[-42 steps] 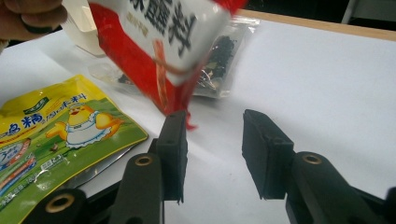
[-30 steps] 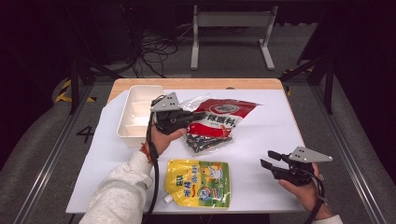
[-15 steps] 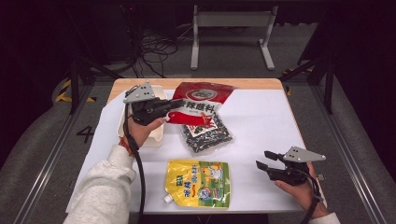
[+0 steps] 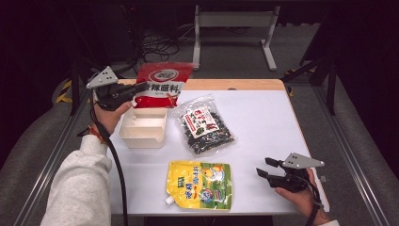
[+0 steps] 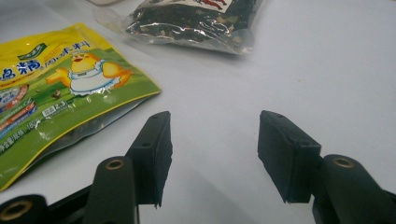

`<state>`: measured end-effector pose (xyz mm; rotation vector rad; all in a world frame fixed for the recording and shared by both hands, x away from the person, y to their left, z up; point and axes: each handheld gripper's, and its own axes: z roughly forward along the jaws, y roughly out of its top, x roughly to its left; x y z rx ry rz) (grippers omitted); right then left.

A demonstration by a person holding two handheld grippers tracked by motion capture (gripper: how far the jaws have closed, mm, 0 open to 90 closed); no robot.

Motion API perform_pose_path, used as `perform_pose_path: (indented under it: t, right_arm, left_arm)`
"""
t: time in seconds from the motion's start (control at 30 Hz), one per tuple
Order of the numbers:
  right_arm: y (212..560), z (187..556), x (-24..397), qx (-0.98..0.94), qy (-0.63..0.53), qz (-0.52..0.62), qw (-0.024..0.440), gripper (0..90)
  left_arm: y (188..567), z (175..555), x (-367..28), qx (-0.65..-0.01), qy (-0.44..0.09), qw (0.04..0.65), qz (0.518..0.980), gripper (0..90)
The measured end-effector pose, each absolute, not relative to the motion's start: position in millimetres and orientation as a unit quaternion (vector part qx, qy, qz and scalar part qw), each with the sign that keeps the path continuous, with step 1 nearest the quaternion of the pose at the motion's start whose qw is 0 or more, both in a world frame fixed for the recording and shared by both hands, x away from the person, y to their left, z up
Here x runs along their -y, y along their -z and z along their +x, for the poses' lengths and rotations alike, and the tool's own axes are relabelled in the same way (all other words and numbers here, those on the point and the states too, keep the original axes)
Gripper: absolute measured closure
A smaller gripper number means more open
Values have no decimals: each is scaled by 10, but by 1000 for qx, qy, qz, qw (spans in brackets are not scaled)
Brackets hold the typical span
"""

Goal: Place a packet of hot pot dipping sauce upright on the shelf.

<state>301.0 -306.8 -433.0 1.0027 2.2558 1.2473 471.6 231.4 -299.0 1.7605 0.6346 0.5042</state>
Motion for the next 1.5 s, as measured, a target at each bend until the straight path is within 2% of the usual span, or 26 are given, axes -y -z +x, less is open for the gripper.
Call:
perform_pose_path:
  t: [0.37, 0.73, 1.07, 1.17, 1.27, 1.33, 1.5]
  right_arm:
    - [4382, 2870, 3137, -797, -428, 380, 193, 434]
    - [4421, 2819, 3150, -797, -418, 391, 193, 425]
    - [4430, 2825, 3114, -799, -417, 388, 191, 420]
    - [4436, 2825, 3099, -801, -416, 384, 195, 420]
    - [4438, 2826, 3092, -802, -416, 381, 195, 420]
    - [4431, 2821, 3090, -803, -417, 378, 195, 419]
    - [4423, 2809, 3081, -806, -418, 372, 194, 419]
  left_arm:
    - [3263, 5141, -2530, -316, -230, 541, 745, 900]
    - [3452, 5431, -2480, -323, -233, 515, 759, 900]
    - [3671, 5584, -2362, -329, -214, 509, 766, 899]
    - [3691, 5571, -2364, -334, -213, 510, 764, 839]
    - [3696, 5537, -2381, -341, -217, 502, 765, 821]
    - [3695, 5506, -2377, -344, -226, 481, 774, 738]
    - [3724, 5399, -2476, -355, -240, 465, 775, 691]
